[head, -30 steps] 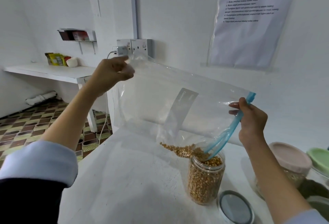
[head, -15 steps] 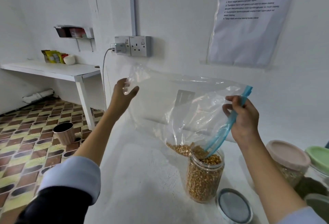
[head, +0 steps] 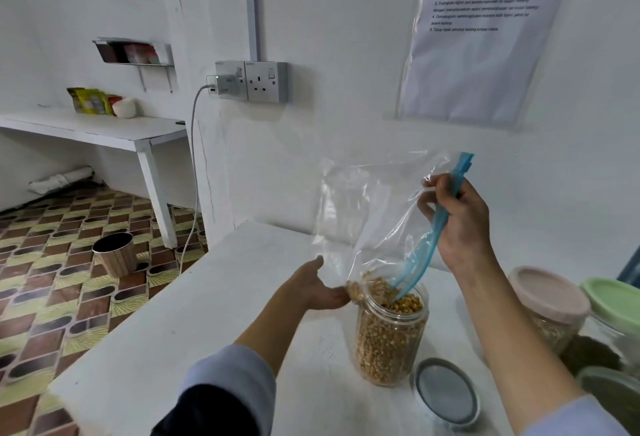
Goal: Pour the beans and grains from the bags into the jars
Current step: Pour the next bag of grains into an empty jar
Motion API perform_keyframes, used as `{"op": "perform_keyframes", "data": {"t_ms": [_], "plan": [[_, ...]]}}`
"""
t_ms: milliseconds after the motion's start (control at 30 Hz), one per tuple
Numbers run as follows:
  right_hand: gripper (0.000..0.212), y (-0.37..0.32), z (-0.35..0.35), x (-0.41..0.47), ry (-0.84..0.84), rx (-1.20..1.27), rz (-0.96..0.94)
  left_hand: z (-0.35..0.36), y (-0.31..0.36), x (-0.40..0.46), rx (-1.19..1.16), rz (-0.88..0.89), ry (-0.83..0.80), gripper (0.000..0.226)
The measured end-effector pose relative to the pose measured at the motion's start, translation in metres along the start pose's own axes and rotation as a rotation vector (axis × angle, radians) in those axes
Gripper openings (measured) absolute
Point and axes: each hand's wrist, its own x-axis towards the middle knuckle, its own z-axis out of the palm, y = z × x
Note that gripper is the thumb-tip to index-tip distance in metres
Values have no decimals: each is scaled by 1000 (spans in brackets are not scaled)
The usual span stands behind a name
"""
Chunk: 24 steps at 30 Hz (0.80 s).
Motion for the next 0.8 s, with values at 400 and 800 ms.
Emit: {"op": "perform_keyframes", "data": {"t_ms": [400, 800], "plan": [[10, -14, -2, -10, -27, 31, 8, 13, 7, 0, -133, 267, -75, 39], [21, -22, -5, -13, 91, 128, -17, 6, 40, -19, -71, 590, -297, 35]]}}
